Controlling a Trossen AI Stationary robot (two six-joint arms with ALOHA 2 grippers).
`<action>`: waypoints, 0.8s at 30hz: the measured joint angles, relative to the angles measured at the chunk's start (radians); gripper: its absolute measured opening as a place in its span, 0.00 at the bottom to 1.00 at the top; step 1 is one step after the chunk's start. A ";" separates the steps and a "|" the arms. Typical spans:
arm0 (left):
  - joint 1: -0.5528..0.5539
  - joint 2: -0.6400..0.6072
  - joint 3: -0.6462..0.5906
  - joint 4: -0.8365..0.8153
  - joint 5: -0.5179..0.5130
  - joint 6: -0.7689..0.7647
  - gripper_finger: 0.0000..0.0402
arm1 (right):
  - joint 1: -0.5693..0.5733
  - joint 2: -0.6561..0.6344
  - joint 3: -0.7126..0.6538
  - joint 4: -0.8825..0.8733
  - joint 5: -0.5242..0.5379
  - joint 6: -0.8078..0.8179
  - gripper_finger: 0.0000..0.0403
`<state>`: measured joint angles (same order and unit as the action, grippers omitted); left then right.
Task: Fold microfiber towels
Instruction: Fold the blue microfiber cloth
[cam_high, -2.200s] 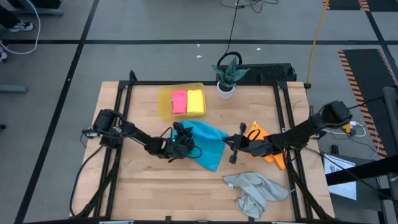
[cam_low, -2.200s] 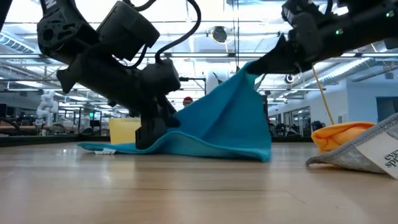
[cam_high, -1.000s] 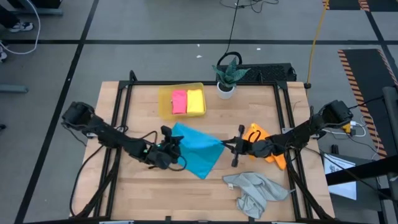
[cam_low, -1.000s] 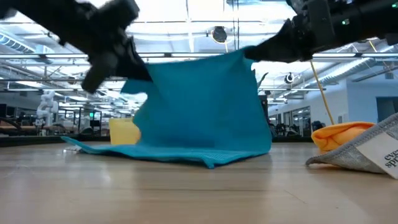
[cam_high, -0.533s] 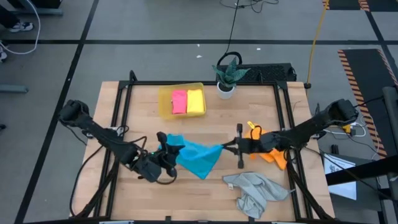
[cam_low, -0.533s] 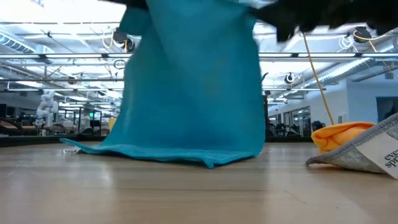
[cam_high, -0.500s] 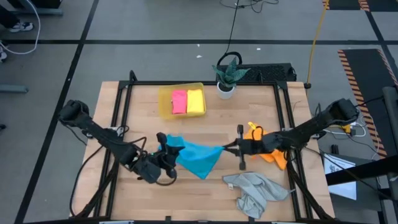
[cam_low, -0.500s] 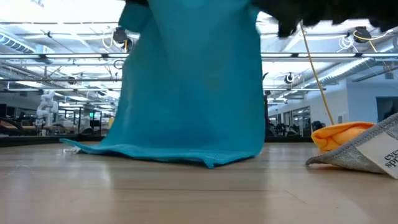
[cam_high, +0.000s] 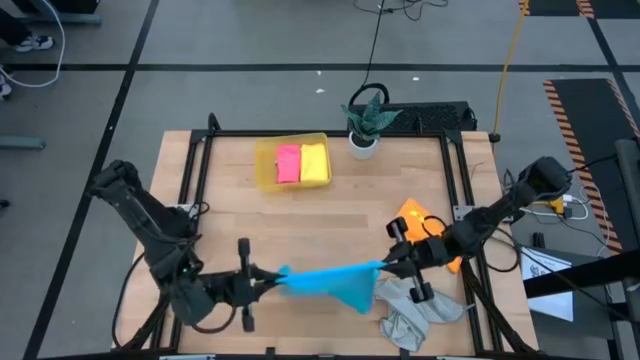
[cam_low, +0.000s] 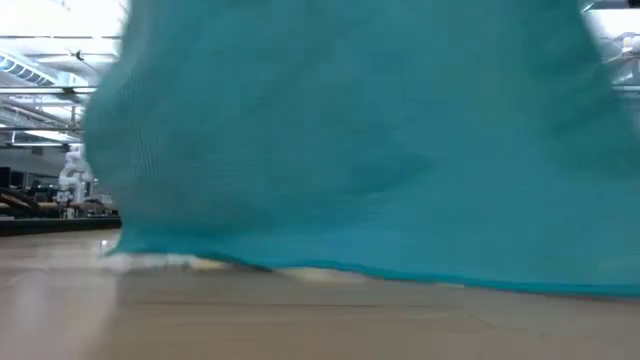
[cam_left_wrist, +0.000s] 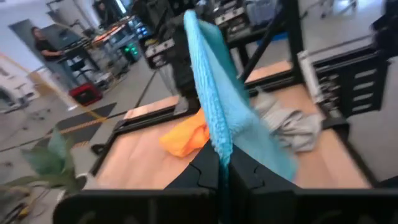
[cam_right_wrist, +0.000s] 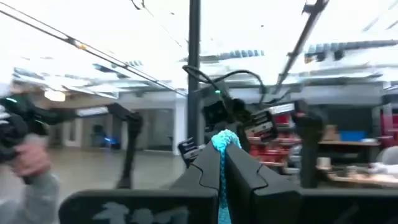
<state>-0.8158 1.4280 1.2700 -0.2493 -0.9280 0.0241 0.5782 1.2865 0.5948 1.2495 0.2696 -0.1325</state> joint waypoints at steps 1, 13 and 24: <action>0.008 -0.002 0.003 -0.024 -0.014 -0.004 0.03 | -0.004 -0.017 0.006 -0.024 0.025 -0.022 0.00; 0.338 -0.002 -0.129 -0.430 -0.093 -0.290 0.02 | -0.260 -0.107 -0.048 -0.533 0.332 0.072 0.00; 0.526 -0.001 -0.430 -0.227 -0.046 -0.195 0.01 | -0.456 -0.014 -0.196 -0.540 0.216 0.116 0.00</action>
<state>-0.2899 1.4273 0.8402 -0.4761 -0.9741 -0.1711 0.1220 1.2726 0.3985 0.7093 0.4854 -0.0165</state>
